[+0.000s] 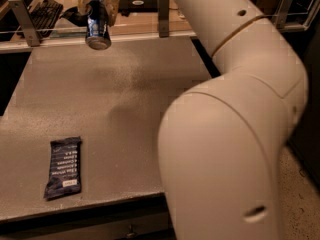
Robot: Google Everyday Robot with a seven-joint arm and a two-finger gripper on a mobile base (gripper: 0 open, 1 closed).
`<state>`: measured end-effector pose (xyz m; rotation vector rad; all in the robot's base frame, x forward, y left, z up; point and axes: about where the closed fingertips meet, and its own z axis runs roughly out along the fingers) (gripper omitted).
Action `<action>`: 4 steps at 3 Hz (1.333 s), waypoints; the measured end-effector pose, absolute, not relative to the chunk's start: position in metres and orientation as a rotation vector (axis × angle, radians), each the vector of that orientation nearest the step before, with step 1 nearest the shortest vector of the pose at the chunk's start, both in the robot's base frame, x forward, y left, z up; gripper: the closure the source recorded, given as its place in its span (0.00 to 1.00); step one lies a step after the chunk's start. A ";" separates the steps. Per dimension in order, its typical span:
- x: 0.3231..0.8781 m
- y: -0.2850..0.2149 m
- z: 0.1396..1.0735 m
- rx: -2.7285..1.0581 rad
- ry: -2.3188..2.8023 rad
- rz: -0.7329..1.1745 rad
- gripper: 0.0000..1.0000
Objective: Place pepsi can upright
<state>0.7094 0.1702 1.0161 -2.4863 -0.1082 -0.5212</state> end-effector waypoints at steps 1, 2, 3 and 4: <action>0.690 0.159 1.033 -2.399 -0.317 -0.701 1.00; 0.679 0.134 1.003 -2.338 -0.463 -0.725 1.00; 0.678 0.120 1.001 -2.329 -0.553 -0.766 1.00; 0.678 0.122 1.000 -2.328 -0.558 -0.765 1.00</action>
Offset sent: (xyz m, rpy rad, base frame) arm -0.0419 -0.0760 -0.0694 -0.0256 -0.4221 0.5319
